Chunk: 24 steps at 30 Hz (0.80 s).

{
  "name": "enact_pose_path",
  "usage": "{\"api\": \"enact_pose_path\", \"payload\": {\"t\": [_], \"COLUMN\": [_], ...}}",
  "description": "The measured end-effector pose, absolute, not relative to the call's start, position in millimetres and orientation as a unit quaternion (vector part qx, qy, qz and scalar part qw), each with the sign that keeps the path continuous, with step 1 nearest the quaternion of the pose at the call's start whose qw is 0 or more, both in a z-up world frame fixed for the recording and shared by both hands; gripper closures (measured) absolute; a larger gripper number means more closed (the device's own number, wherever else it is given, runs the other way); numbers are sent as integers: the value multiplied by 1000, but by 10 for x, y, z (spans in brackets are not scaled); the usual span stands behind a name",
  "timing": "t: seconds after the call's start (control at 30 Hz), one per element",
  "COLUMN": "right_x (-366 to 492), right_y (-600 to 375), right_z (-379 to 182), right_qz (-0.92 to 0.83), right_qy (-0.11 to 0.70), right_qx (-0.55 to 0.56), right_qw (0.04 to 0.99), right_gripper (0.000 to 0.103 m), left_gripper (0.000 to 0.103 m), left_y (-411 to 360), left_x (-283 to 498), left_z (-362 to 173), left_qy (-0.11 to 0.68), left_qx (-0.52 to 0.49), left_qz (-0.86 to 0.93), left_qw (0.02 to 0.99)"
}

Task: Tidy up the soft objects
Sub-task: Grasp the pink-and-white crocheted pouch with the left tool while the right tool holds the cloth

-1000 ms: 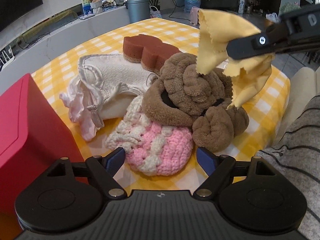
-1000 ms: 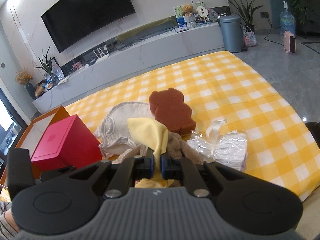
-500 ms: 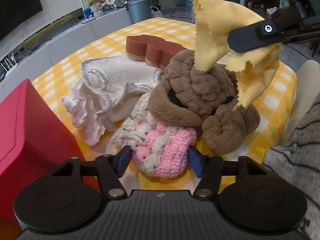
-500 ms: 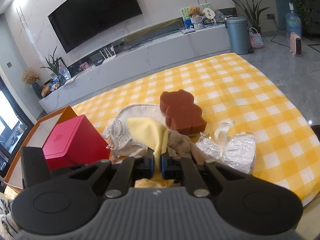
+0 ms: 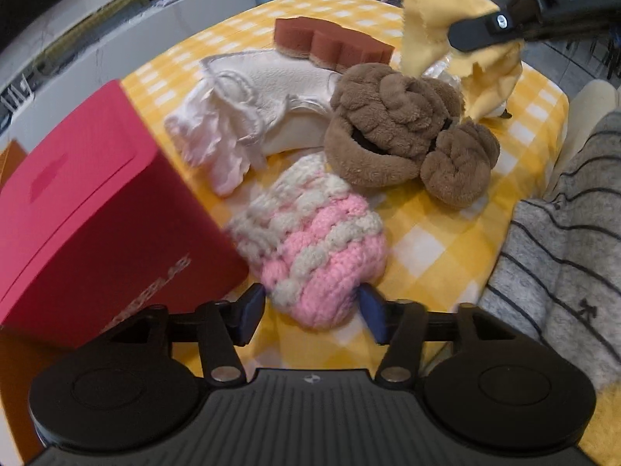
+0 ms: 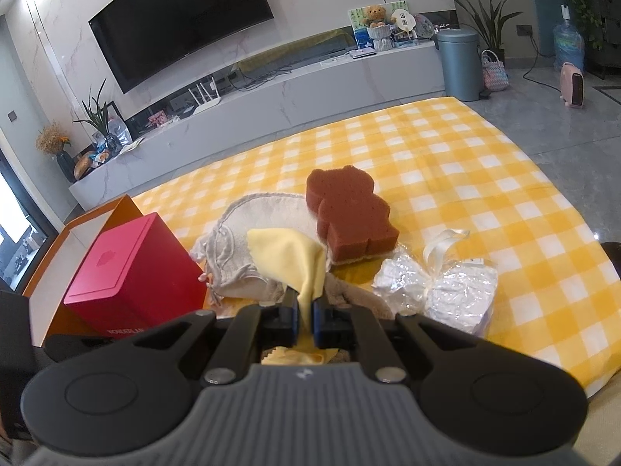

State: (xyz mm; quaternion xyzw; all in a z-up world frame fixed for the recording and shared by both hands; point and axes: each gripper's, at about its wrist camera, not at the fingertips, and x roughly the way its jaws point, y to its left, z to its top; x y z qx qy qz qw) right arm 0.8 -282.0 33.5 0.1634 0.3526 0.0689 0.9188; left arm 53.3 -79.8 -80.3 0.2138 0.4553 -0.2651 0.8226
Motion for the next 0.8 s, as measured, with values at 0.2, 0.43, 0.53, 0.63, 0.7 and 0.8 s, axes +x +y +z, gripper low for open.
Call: {"api": "enact_pose_path", "payload": {"t": [0.2, 0.43, 0.53, 0.63, 0.7, 0.8], "right_x": [30, 27, 21, 8, 3, -1], "right_y": [-2824, -2822, -2835, -2847, -2855, -2859], "right_z": [318, 317, 315, 317, 317, 316], "right_qz": [61, 62, 62, 63, 65, 68], "right_qy": [358, 358, 358, 356, 354, 353], "right_qx": [163, 161, 165, 168, 170, 171], "right_qw": [917, 918, 917, 917, 917, 917], "right_gripper": [97, 97, 97, 97, 97, 97], "left_gripper": [19, 19, 19, 19, 19, 15], "left_y": [-867, -891, -957, -1004, -1019, -1026], "left_x": [386, 618, 732, 826, 892, 957], "left_z": [-597, -568, -596, -646, -703, -750], "left_qy": [429, 509, 524, 530, 538, 542], "left_qx": [222, 65, 49, 36, 29, 25], "left_qz": [-254, -194, -164, -126, -102, -95], "left_qw": [838, 836, 834, 838, 836, 835]}}
